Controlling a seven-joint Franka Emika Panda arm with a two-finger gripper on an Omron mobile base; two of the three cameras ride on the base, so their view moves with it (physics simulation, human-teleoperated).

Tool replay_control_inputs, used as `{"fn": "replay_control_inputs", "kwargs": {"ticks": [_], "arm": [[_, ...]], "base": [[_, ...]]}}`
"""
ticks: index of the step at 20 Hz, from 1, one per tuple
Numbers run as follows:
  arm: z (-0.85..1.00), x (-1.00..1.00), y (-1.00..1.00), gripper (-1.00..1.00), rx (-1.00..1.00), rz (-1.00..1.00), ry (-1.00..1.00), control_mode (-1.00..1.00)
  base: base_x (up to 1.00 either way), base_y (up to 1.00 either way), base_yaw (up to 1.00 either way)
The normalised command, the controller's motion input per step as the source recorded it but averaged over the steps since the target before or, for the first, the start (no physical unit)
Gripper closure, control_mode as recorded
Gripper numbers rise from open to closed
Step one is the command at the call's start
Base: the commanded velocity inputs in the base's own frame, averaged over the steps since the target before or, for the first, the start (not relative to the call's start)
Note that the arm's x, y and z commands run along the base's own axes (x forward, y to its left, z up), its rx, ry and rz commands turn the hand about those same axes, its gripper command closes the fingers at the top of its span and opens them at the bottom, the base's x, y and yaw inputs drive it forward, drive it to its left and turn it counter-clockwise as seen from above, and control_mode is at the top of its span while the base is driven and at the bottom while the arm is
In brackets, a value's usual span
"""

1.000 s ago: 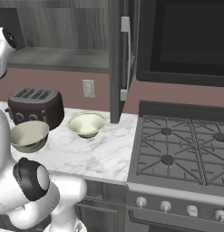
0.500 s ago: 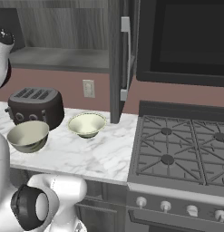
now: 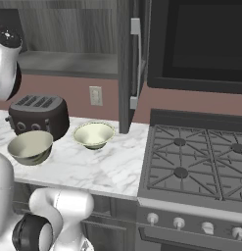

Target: Open the cabinet. Pick the bowls from the counter and place them in the cabinet. Then close the cabinet.

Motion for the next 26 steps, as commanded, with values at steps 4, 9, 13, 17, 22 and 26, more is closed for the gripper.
{"fn": "replay_control_inputs", "kwargs": {"ticks": [4, 9, 13, 17, 22, 26], "arm": [[-0.15, 0.20, 0.02, -1.00, -0.12, -0.21, 0.15, -1.00], [-0.12, 0.00, -0.13, -1.00, -0.04, -0.17, 0.04, -1.00], [-0.08, 0.00, -0.06, -1.00, -0.04, -0.15, 0.01, -1.00], [-0.06, 0.00, -0.04, -1.00, -0.04, -0.17, 0.09, -1.00], [-0.15, -0.05, -0.44, -1.00, -0.01, -0.16, 0.06, -1.00], [-0.27, -0.11, -0.66, -1.00, 0.00, -0.02, 0.00, -1.00]], "base": [[0.00, 0.00, 0.00], [0.00, 0.00, 0.00], [0.00, 0.00, 0.00], [0.00, 0.00, 0.00], [0.00, 0.00, 0.00], [0.00, 0.00, 0.00]]}}
